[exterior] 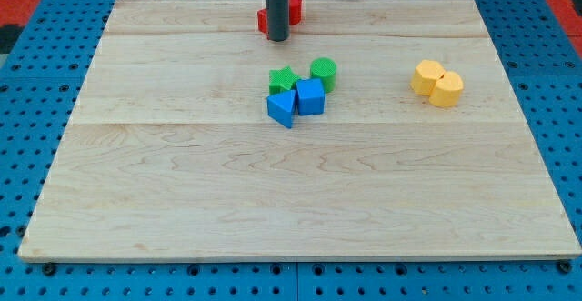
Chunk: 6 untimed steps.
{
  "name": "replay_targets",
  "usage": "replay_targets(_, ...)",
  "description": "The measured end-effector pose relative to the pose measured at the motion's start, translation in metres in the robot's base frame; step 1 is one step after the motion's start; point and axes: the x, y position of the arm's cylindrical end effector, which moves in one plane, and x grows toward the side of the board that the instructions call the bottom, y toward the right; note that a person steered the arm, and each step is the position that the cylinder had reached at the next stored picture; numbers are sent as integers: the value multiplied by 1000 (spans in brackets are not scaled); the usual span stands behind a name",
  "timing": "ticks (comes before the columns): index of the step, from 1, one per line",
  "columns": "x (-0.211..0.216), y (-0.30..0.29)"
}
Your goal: Move the green circle to the right of the blue cube
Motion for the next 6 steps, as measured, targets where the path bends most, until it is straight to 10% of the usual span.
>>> replay_targets(6,148,119)
